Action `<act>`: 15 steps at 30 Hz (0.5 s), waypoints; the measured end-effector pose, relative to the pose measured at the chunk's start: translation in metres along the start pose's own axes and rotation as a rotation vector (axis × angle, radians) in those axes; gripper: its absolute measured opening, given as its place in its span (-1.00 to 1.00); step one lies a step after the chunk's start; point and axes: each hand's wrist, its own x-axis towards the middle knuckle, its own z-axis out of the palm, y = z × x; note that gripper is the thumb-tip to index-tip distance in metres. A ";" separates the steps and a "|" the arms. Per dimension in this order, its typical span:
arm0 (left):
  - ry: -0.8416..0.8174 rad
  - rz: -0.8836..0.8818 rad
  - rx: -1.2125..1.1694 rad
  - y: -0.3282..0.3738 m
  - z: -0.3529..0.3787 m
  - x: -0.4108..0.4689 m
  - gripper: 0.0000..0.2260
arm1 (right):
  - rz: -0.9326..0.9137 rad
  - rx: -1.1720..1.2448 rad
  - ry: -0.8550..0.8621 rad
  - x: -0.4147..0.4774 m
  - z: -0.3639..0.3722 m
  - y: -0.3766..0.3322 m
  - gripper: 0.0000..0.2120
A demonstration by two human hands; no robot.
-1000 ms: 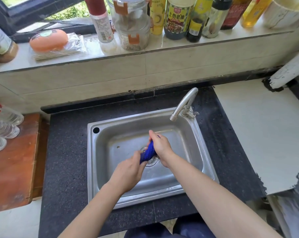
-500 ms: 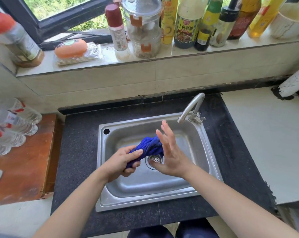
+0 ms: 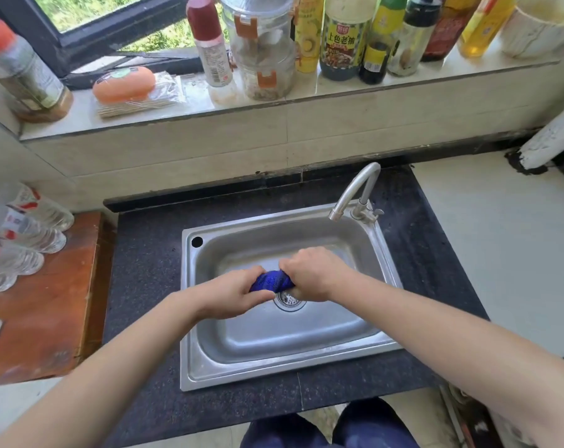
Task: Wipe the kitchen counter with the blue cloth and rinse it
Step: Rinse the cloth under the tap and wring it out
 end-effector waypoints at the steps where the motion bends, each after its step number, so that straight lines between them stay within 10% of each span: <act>1: 0.026 0.010 0.170 -0.001 -0.002 0.002 -0.80 | 0.077 0.110 -0.052 0.000 0.000 -0.003 -0.86; 9: 0.276 0.014 0.428 -0.009 -0.005 0.025 -0.81 | 0.543 1.898 -0.310 -0.012 0.010 -0.041 -0.75; 15: 0.331 -0.007 0.390 -0.007 0.010 0.034 -0.78 | 0.539 2.305 -0.414 -0.021 0.009 -0.056 -0.68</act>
